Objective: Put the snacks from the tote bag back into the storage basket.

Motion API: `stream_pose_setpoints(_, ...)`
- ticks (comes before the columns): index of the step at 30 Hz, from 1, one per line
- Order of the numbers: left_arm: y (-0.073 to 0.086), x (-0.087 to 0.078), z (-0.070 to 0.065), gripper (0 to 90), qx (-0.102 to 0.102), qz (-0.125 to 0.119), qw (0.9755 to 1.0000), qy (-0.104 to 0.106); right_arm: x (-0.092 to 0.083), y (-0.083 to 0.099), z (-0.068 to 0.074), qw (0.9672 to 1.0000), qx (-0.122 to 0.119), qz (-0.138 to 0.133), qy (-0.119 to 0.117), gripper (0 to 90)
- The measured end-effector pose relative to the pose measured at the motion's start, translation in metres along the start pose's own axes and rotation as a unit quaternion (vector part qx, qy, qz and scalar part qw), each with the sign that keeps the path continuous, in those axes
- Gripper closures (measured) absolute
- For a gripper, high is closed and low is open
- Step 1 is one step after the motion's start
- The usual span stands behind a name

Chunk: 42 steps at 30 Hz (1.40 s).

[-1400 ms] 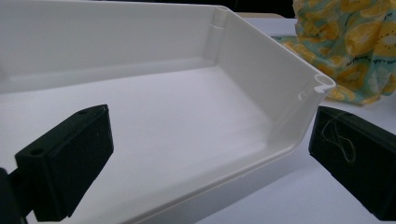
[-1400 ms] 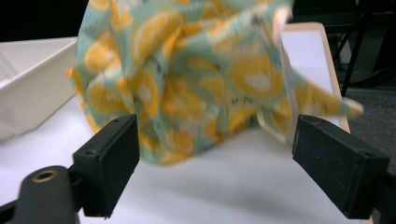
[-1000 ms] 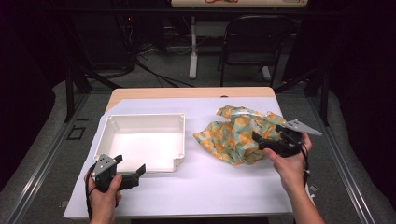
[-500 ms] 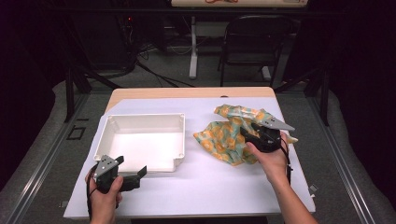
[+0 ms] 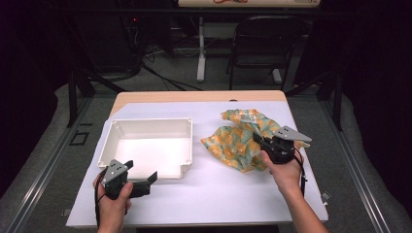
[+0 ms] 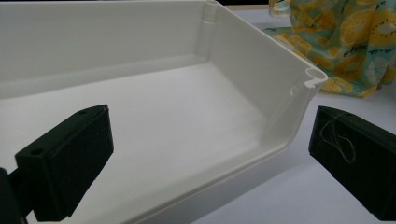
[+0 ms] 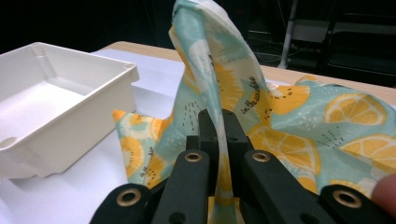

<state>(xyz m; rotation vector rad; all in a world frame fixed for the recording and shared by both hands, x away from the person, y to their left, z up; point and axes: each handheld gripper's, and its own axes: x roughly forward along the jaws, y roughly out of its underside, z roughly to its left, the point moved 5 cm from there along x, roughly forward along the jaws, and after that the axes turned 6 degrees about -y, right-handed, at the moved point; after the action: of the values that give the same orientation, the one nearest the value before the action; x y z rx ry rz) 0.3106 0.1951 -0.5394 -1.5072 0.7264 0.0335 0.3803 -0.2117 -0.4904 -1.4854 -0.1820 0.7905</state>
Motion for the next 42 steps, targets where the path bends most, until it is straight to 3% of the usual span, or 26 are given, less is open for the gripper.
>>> stream_pose_setpoints(9, -0.016, 0.012, -0.024, 0.1, 0.019, -0.008, 0.9995, 0.024, -0.012, 0.002, 0.014, 0.9997, -0.018, -0.004, -0.014, 90.0)
stream_pose_setpoints(16, -0.035, 0.027, -0.057, 0.1, 0.036, -0.02, 0.9976, 0.056, -0.017, 0.01, 0.023, 0.9993, -0.026, -0.003, -0.026, 90.0)
stream_pose_setpoints(32, -0.062, 0.048, -0.104, 0.2, 0.055, -0.034, 0.9934, 0.095, -0.02, 0.025, 0.026, 0.999, -0.026, 0.005, -0.036, 90.0)
stream_pose_setpoints(42, -0.069, 0.06, -0.126, 0.4, 0.063, -0.036, 0.9907, 0.115, -0.019, 0.033, 0.029, 0.9987, -0.029, 0.012, -0.041, 90.0)
